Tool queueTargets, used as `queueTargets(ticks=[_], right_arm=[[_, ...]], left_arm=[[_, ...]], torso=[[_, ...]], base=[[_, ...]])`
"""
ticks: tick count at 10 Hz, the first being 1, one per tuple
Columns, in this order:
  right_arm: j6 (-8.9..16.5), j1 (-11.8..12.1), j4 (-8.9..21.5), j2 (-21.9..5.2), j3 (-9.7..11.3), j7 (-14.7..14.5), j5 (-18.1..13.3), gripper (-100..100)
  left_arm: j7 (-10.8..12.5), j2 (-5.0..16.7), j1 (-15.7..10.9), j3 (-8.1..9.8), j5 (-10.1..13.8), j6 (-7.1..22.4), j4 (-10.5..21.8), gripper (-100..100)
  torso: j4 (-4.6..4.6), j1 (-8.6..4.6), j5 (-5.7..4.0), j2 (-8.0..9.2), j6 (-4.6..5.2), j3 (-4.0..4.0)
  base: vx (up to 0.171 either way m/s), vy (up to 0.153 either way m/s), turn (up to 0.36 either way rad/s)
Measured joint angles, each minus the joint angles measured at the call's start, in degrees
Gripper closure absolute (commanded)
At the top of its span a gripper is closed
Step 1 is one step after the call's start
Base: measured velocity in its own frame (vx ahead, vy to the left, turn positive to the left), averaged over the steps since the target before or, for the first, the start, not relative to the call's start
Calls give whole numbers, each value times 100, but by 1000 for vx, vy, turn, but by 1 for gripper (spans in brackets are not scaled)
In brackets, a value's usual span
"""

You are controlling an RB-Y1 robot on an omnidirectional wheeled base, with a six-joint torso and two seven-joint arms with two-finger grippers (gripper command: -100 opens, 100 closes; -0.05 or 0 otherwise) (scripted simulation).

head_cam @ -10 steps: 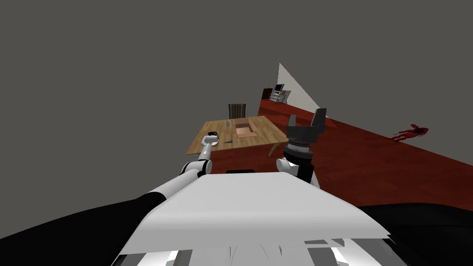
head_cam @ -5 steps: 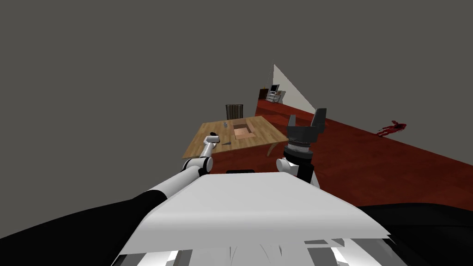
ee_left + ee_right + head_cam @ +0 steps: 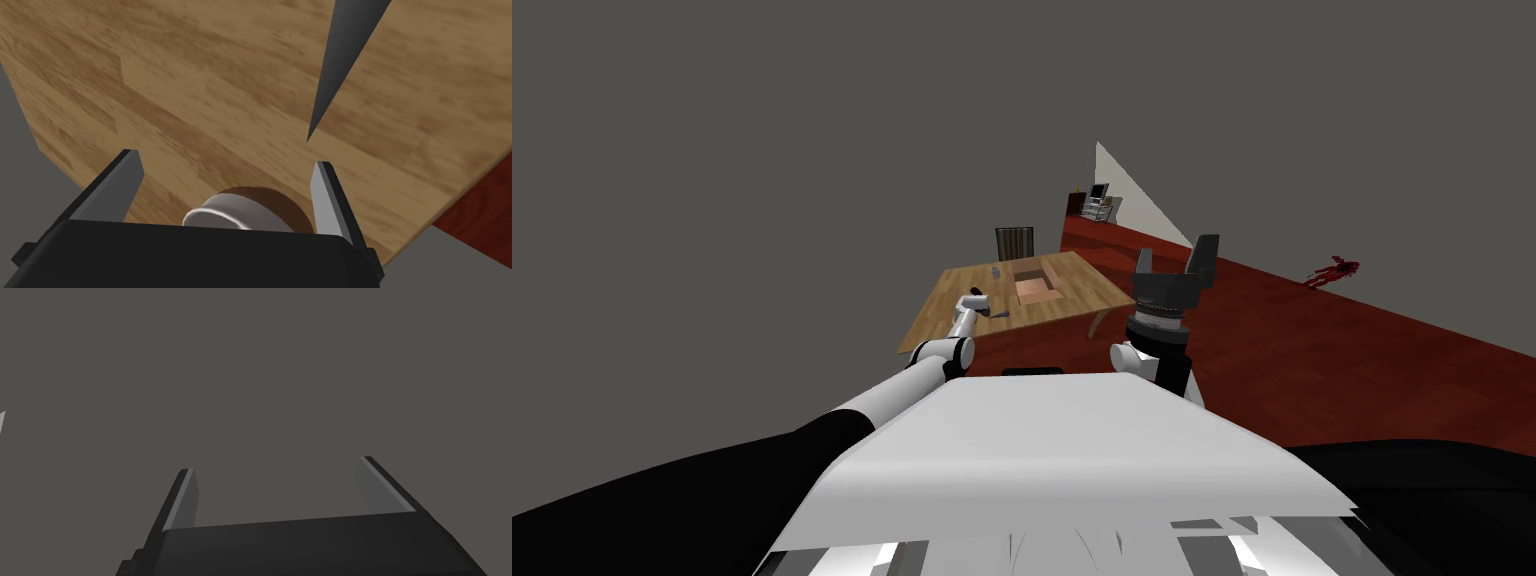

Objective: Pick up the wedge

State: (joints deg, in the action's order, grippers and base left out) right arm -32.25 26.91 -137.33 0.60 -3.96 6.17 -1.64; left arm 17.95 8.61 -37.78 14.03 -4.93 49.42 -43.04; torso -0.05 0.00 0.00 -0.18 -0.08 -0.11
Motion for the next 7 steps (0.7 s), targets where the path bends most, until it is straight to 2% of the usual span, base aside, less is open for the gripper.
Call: queueTargets(ticks=[1,3,5,7], right_arm=[[0,0,0,0,0,0,0,0],[0,0,0,0,0,0,0,0],[0,0,0,0,0,0,0,0],[0,0,0,0,0,0,0,0]], left_arm=[[7,-53,85,1,-7,248,-100,-100],[33,-20,-76,20,1,280,234,-100],[27,-22,-111,43,24,470,411,-100],[111,-43,-310,61,-1,589,976,-100]], torso=[[0,-2,0,1,2,1],[2,-1,0,9,-1,5],[1,-1,0,5,-1,3],[-2,0,0,-7,2,-4]], base=[[44,10,-48],[28,6,-50],[48,11,-68],[72,17,-90]])
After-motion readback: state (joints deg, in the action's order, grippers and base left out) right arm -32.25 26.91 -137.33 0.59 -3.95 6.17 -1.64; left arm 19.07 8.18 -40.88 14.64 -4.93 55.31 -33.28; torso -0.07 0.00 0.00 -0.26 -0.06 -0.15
